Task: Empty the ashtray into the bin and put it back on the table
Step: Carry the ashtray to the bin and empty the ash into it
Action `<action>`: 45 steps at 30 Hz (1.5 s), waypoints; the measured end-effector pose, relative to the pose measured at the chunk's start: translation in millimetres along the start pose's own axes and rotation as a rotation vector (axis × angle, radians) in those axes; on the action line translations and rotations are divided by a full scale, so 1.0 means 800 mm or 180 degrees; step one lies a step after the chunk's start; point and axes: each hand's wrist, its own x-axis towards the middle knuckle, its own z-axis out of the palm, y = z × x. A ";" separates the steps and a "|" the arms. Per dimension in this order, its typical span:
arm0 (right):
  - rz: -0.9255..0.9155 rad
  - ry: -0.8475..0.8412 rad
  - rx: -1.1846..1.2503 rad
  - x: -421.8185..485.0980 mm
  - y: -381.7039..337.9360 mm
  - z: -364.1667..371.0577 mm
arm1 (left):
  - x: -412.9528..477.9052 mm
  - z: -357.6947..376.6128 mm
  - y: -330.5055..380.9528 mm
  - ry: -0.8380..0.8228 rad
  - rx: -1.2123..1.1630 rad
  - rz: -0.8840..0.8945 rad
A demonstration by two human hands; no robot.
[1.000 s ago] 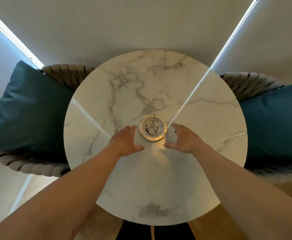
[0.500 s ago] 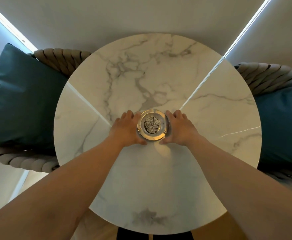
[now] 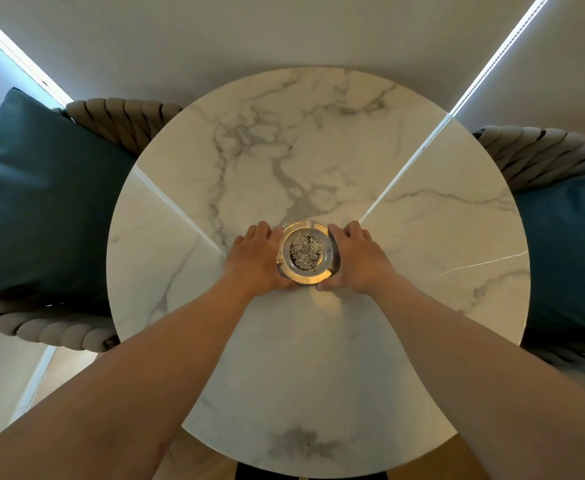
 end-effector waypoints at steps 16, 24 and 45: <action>-0.0111 0.0042 0.0032 -0.039 -0.020 -0.025 | -0.037 -0.033 0.014 -0.0074 -0.0021 0.0017; -0.0163 0.0050 0.0019 -0.080 -0.037 -0.047 | -0.076 -0.063 0.028 -0.0092 -0.0046 0.0017; -0.0475 0.0118 0.0018 -0.171 -0.061 -0.048 | -0.181 -0.080 0.046 0.0030 -0.0134 0.0024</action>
